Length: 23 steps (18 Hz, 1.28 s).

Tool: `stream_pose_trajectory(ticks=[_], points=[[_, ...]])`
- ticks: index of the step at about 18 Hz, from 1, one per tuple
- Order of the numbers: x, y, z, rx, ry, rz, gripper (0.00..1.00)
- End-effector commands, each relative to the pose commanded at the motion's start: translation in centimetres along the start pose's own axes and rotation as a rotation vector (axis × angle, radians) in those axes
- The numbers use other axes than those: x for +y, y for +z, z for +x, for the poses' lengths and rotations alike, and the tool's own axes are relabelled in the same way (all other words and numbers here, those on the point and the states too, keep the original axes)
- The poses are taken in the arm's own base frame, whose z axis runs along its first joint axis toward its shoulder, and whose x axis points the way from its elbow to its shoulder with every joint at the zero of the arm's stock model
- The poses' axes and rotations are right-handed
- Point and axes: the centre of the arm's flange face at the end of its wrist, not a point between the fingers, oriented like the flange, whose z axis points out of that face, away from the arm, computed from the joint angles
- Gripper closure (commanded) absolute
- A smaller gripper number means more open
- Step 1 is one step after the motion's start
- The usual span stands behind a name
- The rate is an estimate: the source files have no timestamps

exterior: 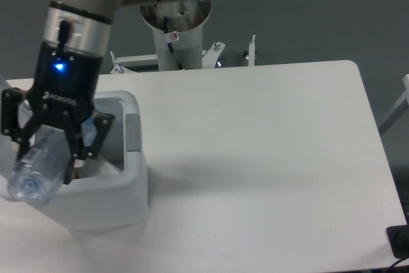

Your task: Place the trash in the trash can

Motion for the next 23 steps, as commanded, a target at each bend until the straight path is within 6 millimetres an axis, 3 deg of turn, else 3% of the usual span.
stream_pose_trajectory(ticks=[4, 7, 8, 10, 14, 16, 19, 21, 23], points=[[0.1, -0.3, -1.2, -0.056, -0.016, -0.004, 0.00], [-1.4, -5.0, -9.8, -0.250, -0.081, 0.050, 0.00], [-1.5, -6.7, -13.4, -0.298, -0.114, 0.067, 0.00], [-1.0, -8.8, -18.8, -0.369, -0.143, 0.073, 0.00], [1.7, -10.7, -26.1, -0.453, -0.003, -0.011, 0.00], [2.9, -12.1, -28.0, -0.501, 0.041, -0.116, 0.00], [4.6, -14.0, -29.0, -0.595, 0.165, -0.351, 0.00], [5.5, -15.0, -29.2, -0.558, 0.309, -0.495, 0.00], [6.2, -16.4, -29.7, -0.537, 0.322, -0.539, 0.00]])
